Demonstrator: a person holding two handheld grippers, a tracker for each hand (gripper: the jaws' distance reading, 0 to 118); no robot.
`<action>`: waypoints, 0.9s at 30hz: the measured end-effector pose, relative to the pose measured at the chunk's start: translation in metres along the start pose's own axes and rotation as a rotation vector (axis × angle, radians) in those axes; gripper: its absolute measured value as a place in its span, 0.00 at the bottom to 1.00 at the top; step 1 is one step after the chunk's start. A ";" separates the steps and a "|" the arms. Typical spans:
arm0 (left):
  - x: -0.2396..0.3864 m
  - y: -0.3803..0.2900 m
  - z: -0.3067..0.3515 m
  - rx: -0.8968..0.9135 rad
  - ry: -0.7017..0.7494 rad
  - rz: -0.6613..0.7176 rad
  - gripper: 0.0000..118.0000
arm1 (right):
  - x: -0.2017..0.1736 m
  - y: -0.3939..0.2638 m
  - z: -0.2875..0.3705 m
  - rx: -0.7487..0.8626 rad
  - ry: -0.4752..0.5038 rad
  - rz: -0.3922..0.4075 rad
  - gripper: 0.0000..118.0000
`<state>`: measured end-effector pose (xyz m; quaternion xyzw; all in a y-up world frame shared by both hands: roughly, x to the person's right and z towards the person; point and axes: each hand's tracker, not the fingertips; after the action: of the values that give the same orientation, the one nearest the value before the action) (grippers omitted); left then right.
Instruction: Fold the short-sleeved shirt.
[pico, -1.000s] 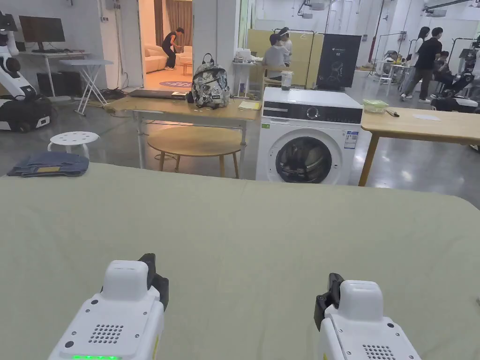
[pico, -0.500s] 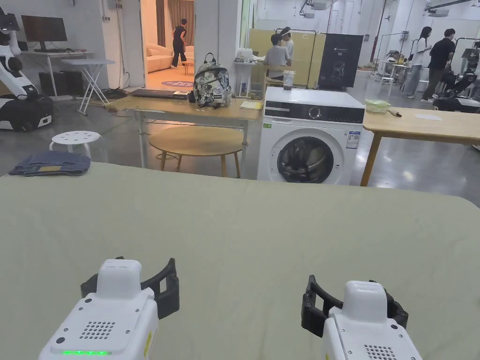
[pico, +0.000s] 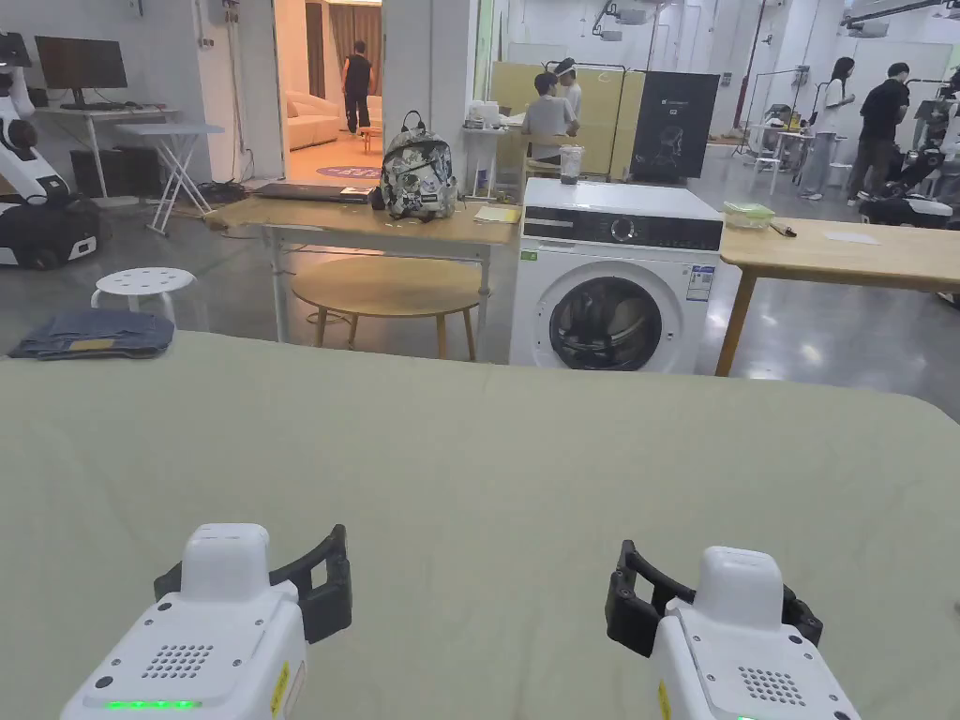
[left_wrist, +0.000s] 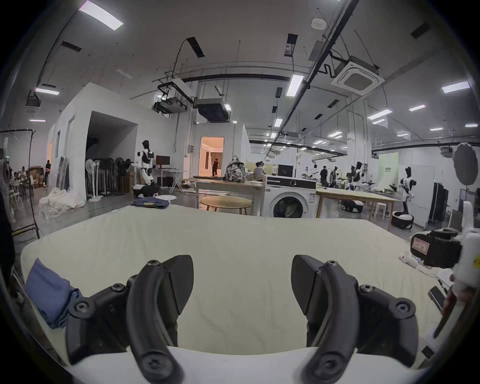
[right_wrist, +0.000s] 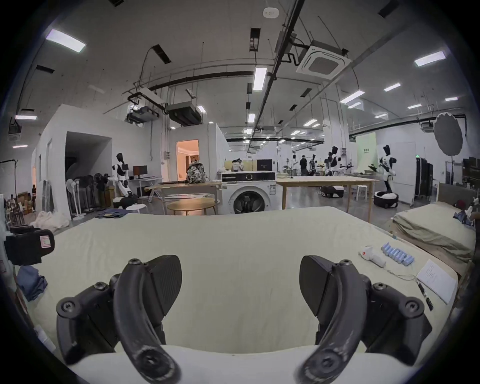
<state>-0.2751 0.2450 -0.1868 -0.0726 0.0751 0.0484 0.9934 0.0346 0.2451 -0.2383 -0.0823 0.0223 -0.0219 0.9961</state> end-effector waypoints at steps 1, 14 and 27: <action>0.000 0.000 -0.001 0.001 0.011 0.002 0.66 | 0.000 -0.001 -0.001 -0.003 0.001 0.000 0.81; -0.009 -0.001 -0.001 0.048 0.013 0.003 0.66 | 0.002 0.000 -0.010 -0.049 -0.023 -0.018 0.81; -0.012 0.000 -0.003 0.025 -0.016 -0.008 0.66 | -0.002 0.017 -0.007 -0.129 -0.005 -0.111 0.81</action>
<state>-0.2874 0.2434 -0.1875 -0.0600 0.0673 0.0439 0.9950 0.0326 0.2607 -0.2479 -0.1476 0.0167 -0.0754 0.9860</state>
